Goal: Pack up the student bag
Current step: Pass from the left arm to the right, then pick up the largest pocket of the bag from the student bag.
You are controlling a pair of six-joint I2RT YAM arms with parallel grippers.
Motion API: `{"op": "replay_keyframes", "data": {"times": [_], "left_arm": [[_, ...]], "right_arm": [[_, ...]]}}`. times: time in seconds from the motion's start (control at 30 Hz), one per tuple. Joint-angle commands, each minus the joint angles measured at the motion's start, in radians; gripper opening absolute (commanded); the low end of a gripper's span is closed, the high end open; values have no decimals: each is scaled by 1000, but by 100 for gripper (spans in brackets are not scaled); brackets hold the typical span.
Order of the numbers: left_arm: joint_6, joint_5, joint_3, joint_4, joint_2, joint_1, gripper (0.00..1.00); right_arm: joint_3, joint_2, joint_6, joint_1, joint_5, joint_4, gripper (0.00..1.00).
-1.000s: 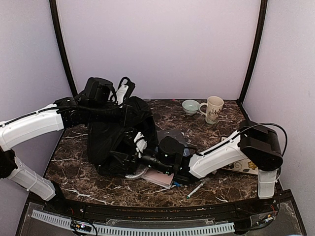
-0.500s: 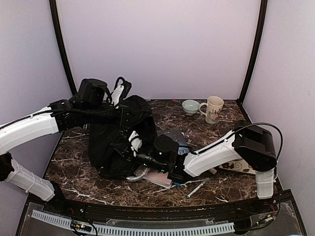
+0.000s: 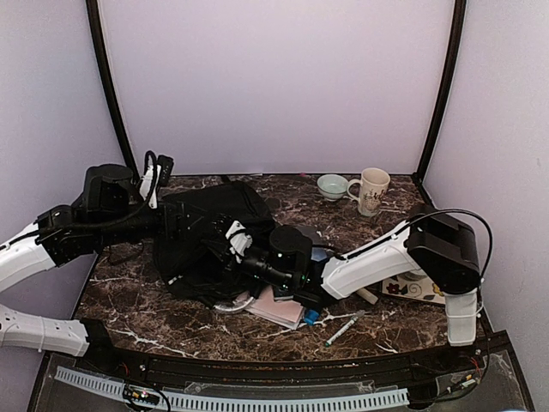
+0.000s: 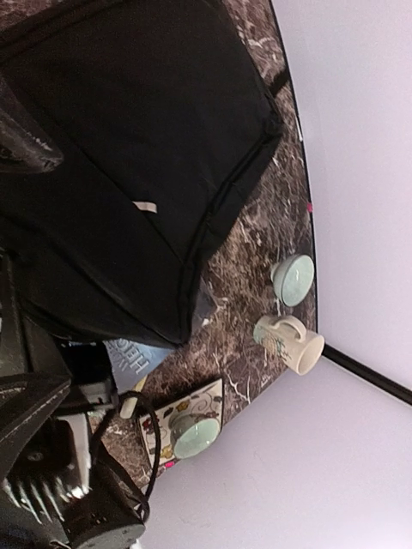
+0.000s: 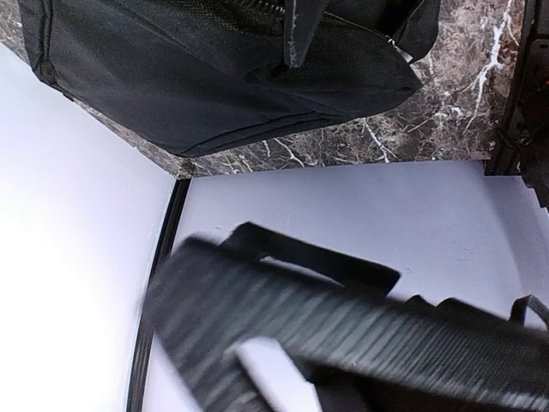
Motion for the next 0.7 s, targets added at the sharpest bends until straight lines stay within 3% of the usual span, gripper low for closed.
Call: {"op": "replay_keyframes", "data": {"times": [0.0,0.07,0.2,0.47,0.67], "left_arm": [[-58,-168,-44,-134,-72,-35,84],[-71,-214,-48,-176,-98,-65,97],[-128,-336,-59,-269,-113,-138,98],[-149,-346,-213,-195,-145,-180,83],[-134,-374,-299,-140,-188,-180,80]], "right_arm": [[58,-5,-28,-30,18,16,0],[62,13,0,-39,26,37,0],[63,32,11,-49,68,89,0],[125,-22,34,-71,80,-4,0],[129,-72,58,-72,54,-13,0]]}}
